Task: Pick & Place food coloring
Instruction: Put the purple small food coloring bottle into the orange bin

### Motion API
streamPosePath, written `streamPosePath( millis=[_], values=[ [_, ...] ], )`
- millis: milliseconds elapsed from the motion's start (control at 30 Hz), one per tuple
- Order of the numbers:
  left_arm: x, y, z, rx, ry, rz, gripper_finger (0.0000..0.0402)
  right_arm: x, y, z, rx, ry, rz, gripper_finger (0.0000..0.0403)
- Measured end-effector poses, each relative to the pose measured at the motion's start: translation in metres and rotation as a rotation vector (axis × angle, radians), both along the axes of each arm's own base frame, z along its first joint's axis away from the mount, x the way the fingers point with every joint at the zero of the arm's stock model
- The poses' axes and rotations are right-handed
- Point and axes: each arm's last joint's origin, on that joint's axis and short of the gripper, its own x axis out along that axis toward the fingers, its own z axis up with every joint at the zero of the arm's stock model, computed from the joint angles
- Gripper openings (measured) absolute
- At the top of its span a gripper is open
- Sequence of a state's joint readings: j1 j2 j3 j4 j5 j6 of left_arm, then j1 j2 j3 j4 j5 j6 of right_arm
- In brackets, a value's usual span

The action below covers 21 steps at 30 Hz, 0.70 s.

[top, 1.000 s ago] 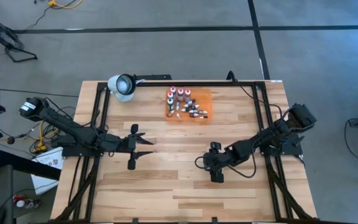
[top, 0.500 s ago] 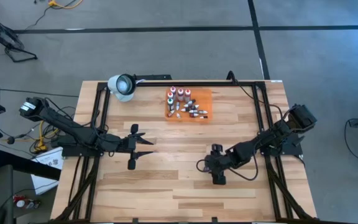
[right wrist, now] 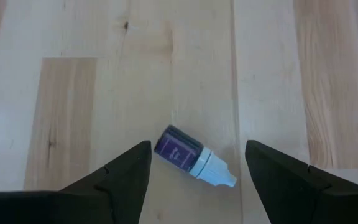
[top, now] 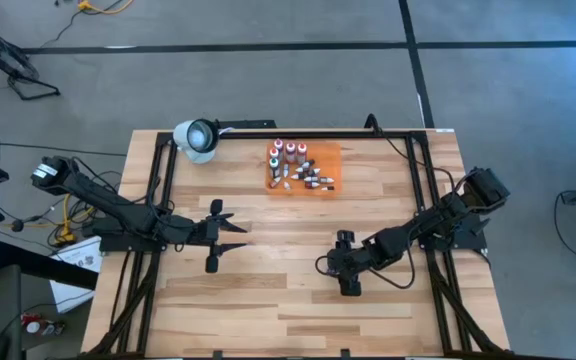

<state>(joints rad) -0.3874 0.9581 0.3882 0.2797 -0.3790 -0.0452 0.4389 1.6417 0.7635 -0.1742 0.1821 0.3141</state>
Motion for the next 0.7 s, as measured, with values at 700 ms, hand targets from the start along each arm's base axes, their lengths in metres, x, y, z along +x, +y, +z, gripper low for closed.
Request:
streamPosePath(
  millis=[700],
  values=[
    [0.0,0.0,0.0,-0.001,0.003,-0.007,0.0153,0.004,-0.001,-0.014,0.016,0.051,0.017,0.0256]
  ],
)
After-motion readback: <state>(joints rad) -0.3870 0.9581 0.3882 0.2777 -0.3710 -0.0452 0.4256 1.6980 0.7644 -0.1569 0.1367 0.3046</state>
